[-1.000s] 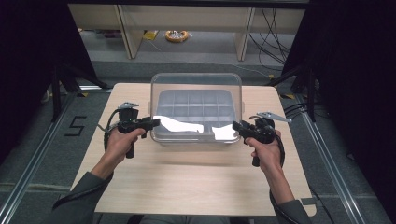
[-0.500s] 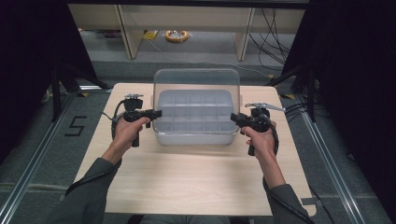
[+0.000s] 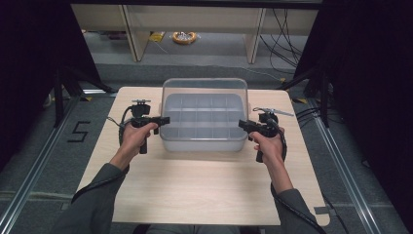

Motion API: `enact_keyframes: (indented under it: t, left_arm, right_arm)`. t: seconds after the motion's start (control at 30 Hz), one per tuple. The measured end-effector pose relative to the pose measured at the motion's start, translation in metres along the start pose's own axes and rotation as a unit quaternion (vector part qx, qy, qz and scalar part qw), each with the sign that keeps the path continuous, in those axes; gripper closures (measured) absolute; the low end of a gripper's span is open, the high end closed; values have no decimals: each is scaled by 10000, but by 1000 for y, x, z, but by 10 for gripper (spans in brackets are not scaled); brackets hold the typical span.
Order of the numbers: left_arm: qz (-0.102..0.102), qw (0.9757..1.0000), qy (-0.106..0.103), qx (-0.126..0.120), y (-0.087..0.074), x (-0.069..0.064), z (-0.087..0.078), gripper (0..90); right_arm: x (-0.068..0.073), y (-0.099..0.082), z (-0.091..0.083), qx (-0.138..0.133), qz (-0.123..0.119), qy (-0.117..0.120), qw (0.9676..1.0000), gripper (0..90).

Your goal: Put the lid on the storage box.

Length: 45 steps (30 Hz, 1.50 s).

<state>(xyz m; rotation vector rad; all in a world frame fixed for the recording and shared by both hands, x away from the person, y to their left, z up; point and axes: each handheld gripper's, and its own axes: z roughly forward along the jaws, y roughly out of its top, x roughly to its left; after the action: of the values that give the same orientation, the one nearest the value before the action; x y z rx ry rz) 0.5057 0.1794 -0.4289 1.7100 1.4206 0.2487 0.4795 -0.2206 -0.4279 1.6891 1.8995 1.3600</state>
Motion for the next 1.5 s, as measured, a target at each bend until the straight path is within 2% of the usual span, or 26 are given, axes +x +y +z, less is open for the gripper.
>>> enact_keyframes:
  t: [0.07, 0.17, 0.2, 0.23, 0.27, 0.3, 0.33, 0.37, 0.4, 0.43, 0.53, 0.6, 0.63, 0.67, 0.7, 0.77, 0.8, 0.97, 1.0, 1.07, 1.23, 1.33, 1.37, 1.4, 1.43, 1.5]
  left_arm:
    - [18, 10000, 10, 0, 0, 0, 0, 550]
    - [69, 10000, 37, 34, -1, 1, 2, 542]
    - [60, 10000, 52, 57, -1, 2, 3, 536]
    - [18, 10000, 56, 43, -2, 2, 5, 527]
    - [101, 9999, 83, 88, -3, 4, 6, 521]
    - [29, 10000, 56, 68, -4, 4, 7, 521]
    - [-53, 10000, 34, 51, -5, 5, 9, 519]
    - [-57, 10000, 20, 47, -5, 5, 9, 519]
    - [-43, 10000, 28, 38, -5, 5, 10, 517]
    - [-44, 10000, 19, 41, -5, 5, 10, 515]
    - [41, 10000, 64, 64, -5, 4, 10, 506]
    - [195, 9996, 181, 72, -6, 4, 11, 496]
    - [571, 9974, 421, 97, -7, 2, 11, 548]
    - [726, 9957, 571, 7, -10, -2, 13, 566]
    - [737, 9959, 516, 115, -11, -5, 13, 530]
    - [764, 9956, 546, 76, -10, -6, 14, 528]
    - [798, 9952, 554, 135, -10, -5, 13, 530]
    - [722, 9958, 556, 119, -10, -5, 13, 530]
    - [638, 9965, 547, 38, -11, -5, 14, 530]
    - [665, 9964, 519, 98, -10, -4, 14, 529]
    - [657, 9965, 487, 156, -10, -2, 13, 528]
    - [602, 9966, 539, 132, -10, -1, 13, 524]
    - [612, 9966, 515, 180, -9, 1, 12, 521]
    - [596, 9968, 515, 167, -10, 2, 12, 521]
    - [565, 9970, 495, 177, -10, 3, 11, 520]
    - [471, 9977, 451, 164, -10, 5, 11, 521]
  right_arm:
    - [-2, 0, 3, -26, -74, 5, 10000, 578]
    - [0, 0, 5, 22, 46, -43, 10000, 571]
    - [-1, 1, 6, 14, -57, -46, 10000, 570]
    - [-1, 1, 9, 34, 9, -137, 9999, 566]
    - [-2, 1, 9, 36, -49, -108, 9999, 565]
    - [-2, 1, 9, 36, -49, -108, 9999, 565]
    - [1, 0, 11, 100, 175, -174, 9996, 563]
    - [1, 0, 11, 100, 175, -174, 9996, 563]
    - [-4, 0, 12, 51, -22, -148, 9999, 563]
    - [-4, -1, 14, 72, 109, -162, 9998, 564]
    - [-7, -2, 16, 45, 23, -153, 9999, 563]
    - [-3, -2, 17, 69, 275, -166, 9995, 560]
    - [-6, -2, 18, 63, 159, -186, 9997, 557]
    - [-6, -2, 18, -26, 162, -88, 9998, 548]
    - [-6, -1, 18, 108, 146, -110, 9998, 535]
    - [-5, -2, 19, 101, 112, -144, 9998, 532]
    - [-8, -2, 19, 79, 217, -69, 9997, 538]
    - [-5, 0, 21, 122, 176, -164, 9996, 533]
    - [-6, 2, 23, 103, 90, -171, 9998, 528]
    - [-6, 3, 24, 122, 0, -205, 9997, 525]
    - [-3, 5, 24, 254, -37, -279, 9993, 493]
    - [-2, 6, 24, 293, 42, -280, 9992, 478]
    - [-1, 9, 21, 215, -235, -613, 9976, 442]
    - [-1, 9, 21, 215, -235, -613, 9976, 442]
    - [2, 11, 18, 181, -24, -607, 9980, 459]
    - [0, 15, 13, 159, 190, -248, 9994, 496]
